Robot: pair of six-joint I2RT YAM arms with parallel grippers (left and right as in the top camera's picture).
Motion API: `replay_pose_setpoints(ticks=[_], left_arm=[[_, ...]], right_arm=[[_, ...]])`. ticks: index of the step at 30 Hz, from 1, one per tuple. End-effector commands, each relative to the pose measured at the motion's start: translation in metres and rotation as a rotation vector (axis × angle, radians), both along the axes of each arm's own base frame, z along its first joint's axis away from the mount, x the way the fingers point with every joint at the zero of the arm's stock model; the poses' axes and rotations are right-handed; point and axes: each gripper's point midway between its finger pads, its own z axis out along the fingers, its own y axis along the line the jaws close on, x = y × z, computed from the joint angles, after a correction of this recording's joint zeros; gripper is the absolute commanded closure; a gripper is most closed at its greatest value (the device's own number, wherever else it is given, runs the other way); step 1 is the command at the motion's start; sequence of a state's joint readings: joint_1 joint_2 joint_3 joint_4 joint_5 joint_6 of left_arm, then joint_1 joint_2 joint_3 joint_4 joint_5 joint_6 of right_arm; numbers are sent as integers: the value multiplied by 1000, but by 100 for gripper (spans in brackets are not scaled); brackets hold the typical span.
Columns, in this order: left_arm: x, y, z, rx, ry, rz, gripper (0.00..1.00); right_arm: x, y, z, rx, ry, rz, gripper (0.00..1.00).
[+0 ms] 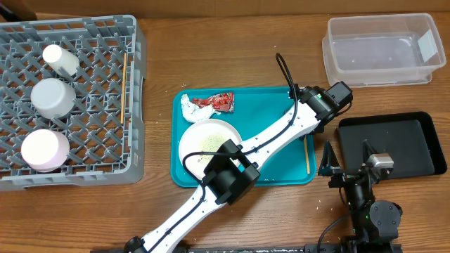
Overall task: Sort waste into correct bins and load items into the dishwasher
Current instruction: 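Close the left gripper on the second wooden chopstick and lift it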
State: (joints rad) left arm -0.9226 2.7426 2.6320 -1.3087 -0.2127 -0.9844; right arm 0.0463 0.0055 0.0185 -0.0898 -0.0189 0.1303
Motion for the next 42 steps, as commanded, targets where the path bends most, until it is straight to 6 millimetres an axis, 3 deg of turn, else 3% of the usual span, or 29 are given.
replay_pose_setpoints(ticks=[1,7,26,42], left_arm=[[2,-6,31,-50,-28,-21,72],[2,-10,43,-81,-35,-25,70],[3,-17,47,-112,-43,-30,68],[-16,-21,3,-42,11,-60,71]], right_arm=[[1,-2,-3,-4,2,-9,0],[1,-2,-3,-4,2,-9,0],[1,-2,-3,-4,2,-9,0],[1,-2,-3,-4,2,-9,0]])
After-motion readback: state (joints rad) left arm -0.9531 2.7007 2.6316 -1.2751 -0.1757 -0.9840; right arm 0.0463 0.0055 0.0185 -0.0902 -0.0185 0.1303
